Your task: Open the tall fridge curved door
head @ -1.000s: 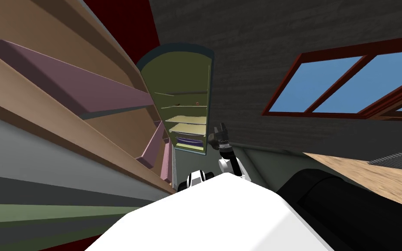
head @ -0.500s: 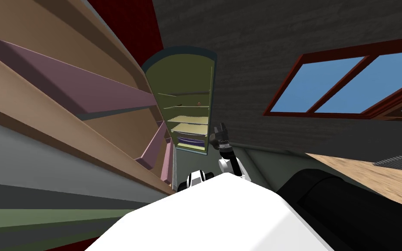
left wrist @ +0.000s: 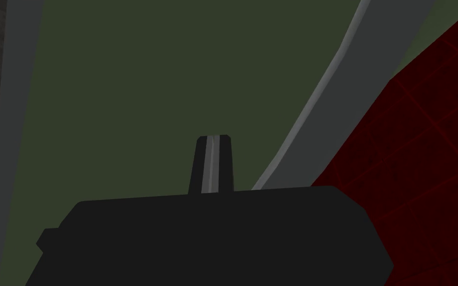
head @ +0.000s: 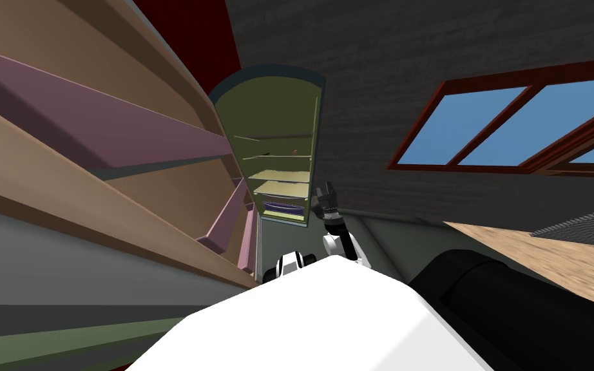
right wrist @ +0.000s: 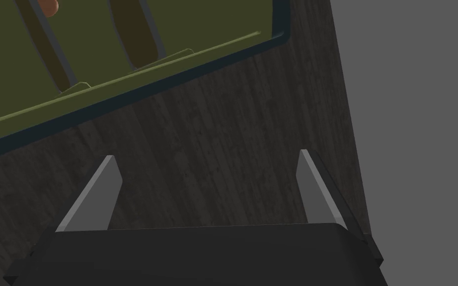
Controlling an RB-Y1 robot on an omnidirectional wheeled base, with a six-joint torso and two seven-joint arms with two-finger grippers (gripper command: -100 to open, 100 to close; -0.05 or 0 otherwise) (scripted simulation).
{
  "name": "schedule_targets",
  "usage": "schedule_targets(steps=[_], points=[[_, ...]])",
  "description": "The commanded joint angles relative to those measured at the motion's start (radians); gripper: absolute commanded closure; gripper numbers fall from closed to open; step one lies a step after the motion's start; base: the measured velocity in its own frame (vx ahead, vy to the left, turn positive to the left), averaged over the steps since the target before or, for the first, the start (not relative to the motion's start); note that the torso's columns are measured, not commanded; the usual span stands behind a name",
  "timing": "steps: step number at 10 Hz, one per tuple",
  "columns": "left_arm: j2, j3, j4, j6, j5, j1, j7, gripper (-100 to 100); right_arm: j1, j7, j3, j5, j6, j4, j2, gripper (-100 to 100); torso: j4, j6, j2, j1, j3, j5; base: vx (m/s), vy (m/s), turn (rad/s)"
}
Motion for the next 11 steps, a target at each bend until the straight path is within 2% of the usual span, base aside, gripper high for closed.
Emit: schedule_targets(steps=[1,2,3,7,8,9,10,11], points=[[0.001,0.002,0.001,-0.001,0.001,-0.001,-0.001,-100,0.000,0.000,0.000,0.000,0.000,0.000,0.000,0,0.000,-0.002,0.000,-0.004,0.000,-0.003,-0.007,0.021,0.006],[0.001,0.003,0.001,-0.001,0.002,-0.001,0.000,100,0.000,0.000,0.000,0.000,0.000,0.000,0.000,0,0.001,-0.003,0.001,-0.001,-0.001,-0.005,-0.003,0.005,0.001],[0.002,-0.009,-0.004,-0.012,-0.008,-0.005,-0.003,-100,0.000,0.000,0.000,0.000,0.000,0.000,0.000,0,0.002,-0.004,0.002,0.002,-0.001,-0.005,-0.034,0.076,-0.051],[0.005,-0.028,-0.011,-0.028,-0.023,-0.012,-0.008,-100,0.000,0.000,0.000,0.000,0.000,0.000,0.000,0,0.000,0.000,0.003,-0.010,0.003,-0.001,-0.031,0.132,-0.031],[0.010,-0.004,0.007,-0.017,-0.005,-0.019,-0.005,-100,0.000,0.000,0.000,0.000,0.000,0.000,0.000,0,-0.001,0.001,0.003,-0.012,0.004,0.001,-0.019,0.070,-0.013],[0.011,-0.001,0.008,-0.017,-0.003,-0.020,-0.005,-100,0.000,0.000,0.000,0.000,0.000,0.000,0.000,0,0.000,-0.002,0.003,-0.011,0.002,-0.002,-0.005,0.014,-0.006],[0.012,0.001,0.011,-0.014,-0.002,-0.019,-0.005,100,0.000,0.000,0.000,0.000,0.000,0.000,0.000,0,0.002,-0.003,0.003,-0.007,0.000,-0.005,0.000,0.000,0.000],[0.012,0.003,0.013,-0.012,-0.001,-0.019,-0.005,100,0.000,0.000,0.000,0.000,0.000,0.000,0.000,0,0.002,-0.003,0.003,-0.003,-0.001,-0.006,0.000,0.000,0.000]])
